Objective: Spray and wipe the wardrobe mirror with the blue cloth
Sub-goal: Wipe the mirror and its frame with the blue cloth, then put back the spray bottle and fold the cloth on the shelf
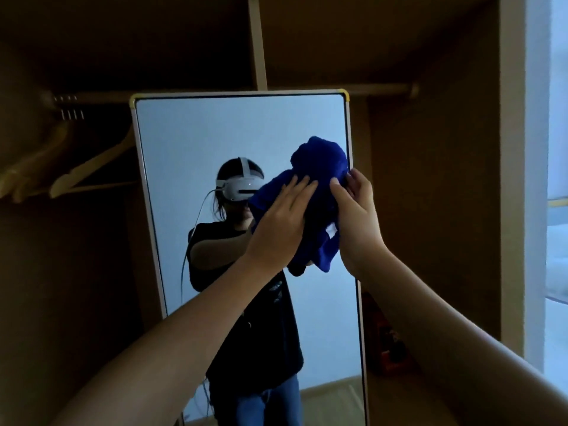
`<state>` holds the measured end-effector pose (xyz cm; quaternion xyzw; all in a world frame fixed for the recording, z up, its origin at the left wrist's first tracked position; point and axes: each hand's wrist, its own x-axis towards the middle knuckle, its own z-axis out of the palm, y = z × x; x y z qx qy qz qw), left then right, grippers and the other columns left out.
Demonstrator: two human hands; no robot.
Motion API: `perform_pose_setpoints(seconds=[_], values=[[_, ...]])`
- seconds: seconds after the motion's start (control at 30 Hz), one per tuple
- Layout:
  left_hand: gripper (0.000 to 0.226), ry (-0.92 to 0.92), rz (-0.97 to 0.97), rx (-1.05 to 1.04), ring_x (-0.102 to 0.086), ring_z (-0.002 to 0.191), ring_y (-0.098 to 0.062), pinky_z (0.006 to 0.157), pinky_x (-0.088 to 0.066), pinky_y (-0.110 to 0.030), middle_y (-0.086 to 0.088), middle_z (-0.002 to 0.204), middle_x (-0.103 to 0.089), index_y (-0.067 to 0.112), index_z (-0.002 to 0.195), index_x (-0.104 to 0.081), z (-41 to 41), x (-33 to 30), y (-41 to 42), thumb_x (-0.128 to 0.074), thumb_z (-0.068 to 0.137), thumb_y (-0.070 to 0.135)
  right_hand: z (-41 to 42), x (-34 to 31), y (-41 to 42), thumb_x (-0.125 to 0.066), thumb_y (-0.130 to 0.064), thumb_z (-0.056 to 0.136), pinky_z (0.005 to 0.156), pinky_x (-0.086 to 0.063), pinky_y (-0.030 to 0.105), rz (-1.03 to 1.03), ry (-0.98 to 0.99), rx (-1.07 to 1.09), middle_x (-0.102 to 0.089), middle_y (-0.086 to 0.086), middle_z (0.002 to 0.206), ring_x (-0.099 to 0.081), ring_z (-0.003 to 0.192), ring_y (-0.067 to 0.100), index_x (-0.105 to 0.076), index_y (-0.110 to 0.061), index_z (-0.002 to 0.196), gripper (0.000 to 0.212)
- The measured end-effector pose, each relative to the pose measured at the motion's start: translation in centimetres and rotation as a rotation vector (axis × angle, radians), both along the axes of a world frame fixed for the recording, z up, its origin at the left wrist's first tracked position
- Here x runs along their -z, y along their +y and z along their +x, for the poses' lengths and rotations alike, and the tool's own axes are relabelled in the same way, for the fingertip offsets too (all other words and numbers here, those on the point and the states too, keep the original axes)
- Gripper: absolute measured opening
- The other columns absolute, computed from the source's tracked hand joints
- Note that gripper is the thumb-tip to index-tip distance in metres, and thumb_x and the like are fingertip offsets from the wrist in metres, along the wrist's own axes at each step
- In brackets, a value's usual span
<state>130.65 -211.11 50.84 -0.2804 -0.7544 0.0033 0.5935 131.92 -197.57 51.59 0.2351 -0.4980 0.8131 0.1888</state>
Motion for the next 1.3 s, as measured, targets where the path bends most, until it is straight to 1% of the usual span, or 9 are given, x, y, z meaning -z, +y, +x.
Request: perform_pose_setpoints(seconds=[0.13,0.3,0.43,0.6,0.73,0.87,0.97,1.13,1.3], values=[[0.045,-0.214,0.271,0.304,-0.043,0.131,-0.012,0.113,-0.027,-0.018,-0.010,0.136,-0.055,0.005,0.139,-0.045,1.5,4.1,3.1,-0.044,0.094,0.007,0.6,3.0,1.5,-0.074,-0.035,0.084,0.101,-0.050,0.038,-0.105,-0.085,-0.001,-0.056,-0.011,0.131,-0.056,0.119,0.010,-0.043,-0.031,0.137,0.062],[0.064,-0.444,0.390,0.465,-0.041,0.133,-0.002,0.110,-0.038,-0.026,0.001,0.140,-0.048,0.021,0.143,-0.030,1.4,9.3,7.5,-0.052,0.088,-0.003,-0.1,6.5,4.8,-0.088,-0.051,0.049,0.091,-0.055,0.044,-0.175,-0.291,0.027,-0.050,0.000,0.132,-0.060,0.113,0.022,-0.045,-0.032,0.127,0.091],[0.070,-0.570,0.431,0.462,-0.040,0.133,-0.001,0.108,-0.037,-0.019,0.001,0.142,-0.046,0.039,0.141,-0.019,0.9,12.1,11.6,-0.054,0.088,0.010,-2.1,9.2,9.4,-0.080,-0.018,0.077,0.089,-0.056,0.046,-0.223,-0.423,-0.038,-0.058,0.002,0.121,-0.063,0.106,0.023,-0.041,-0.027,0.131,0.068],[0.082,-0.701,0.517,0.349,-0.034,0.137,-0.002,0.109,-0.041,-0.029,0.007,0.147,-0.037,0.042,0.145,-0.014,-1.5,15.7,16.7,-0.065,0.088,0.013,-5.5,12.1,14.8,-0.073,-0.014,0.084,0.085,-0.057,0.043,-0.132,-0.540,-0.081,-0.063,0.005,0.116,-0.066,0.101,0.023,-0.049,-0.020,0.130,0.052],[0.081,-0.765,0.421,0.125,-0.019,0.139,0.008,0.114,-0.023,-0.014,0.007,0.153,-0.029,0.024,0.151,-0.016,-3.4,19.5,19.5,-0.067,0.089,0.023,-8.3,15.1,17.7,-0.070,-0.008,0.085,0.089,-0.056,0.044,-0.101,-0.630,-0.091,-0.063,0.006,0.116,-0.064,0.102,0.023,-0.052,-0.018,0.124,0.043],[0.088,-0.908,0.306,-0.079,-0.022,0.143,-0.006,0.116,-0.027,-0.025,0.004,0.156,-0.025,0.022,0.153,-0.012,-5.6,25.1,20.1,-0.069,0.087,0.024,-11.1,20.2,19.1,-0.064,0.001,0.085,0.084,-0.055,0.042,-0.108,-0.776,-0.130,-0.061,0.008,0.114,-0.061,0.102,0.027,-0.052,-0.018,0.126,0.047],[0.084,-1.098,0.256,-0.169,-0.019,0.145,-0.007,0.117,-0.027,-0.032,0.009,0.159,-0.018,0.028,0.153,-0.010,-6.8,29.8,20.4,-0.063,0.090,0.013,-13.3,24.8,19.8,-0.059,0.009,0.080,0.073,-0.052,0.037,-0.077,-0.920,-0.095,-0.061,0.012,0.113,-0.060,0.097,0.028,-0.053,-0.017,0.121,0.049],[0.090,-1.226,0.064,-0.250,0.005,0.138,0.006,0.119,-0.005,-0.022,0.019,0.154,0.008,0.028,0.153,-0.002,-8.8,34.7,20.3,-0.047,0.088,-0.013,-16.7,31.7,20.4,-0.059,0.008,0.077,0.085,-0.050,0.043,0.000,-1.163,-0.101,-0.059,0.015,0.117,-0.058,0.102,0.032,-0.053,-0.009,0.124,0.051],[0.085,-1.177,-0.087,-0.384,0.007,0.148,-0.012,0.117,0.011,-0.029,0.006,0.160,0.011,0.021,0.153,0.002,-12.5,35.6,19.7,-0.043,0.090,-0.012,-21.6,35.0,20.4,-0.063,0.004,0.079,0.080,-0.052,0.041,0.262,-1.040,-0.064,-0.062,0.012,0.115,-0.061,0.106,0.033,-0.055,-0.012,0.125,0.049]])
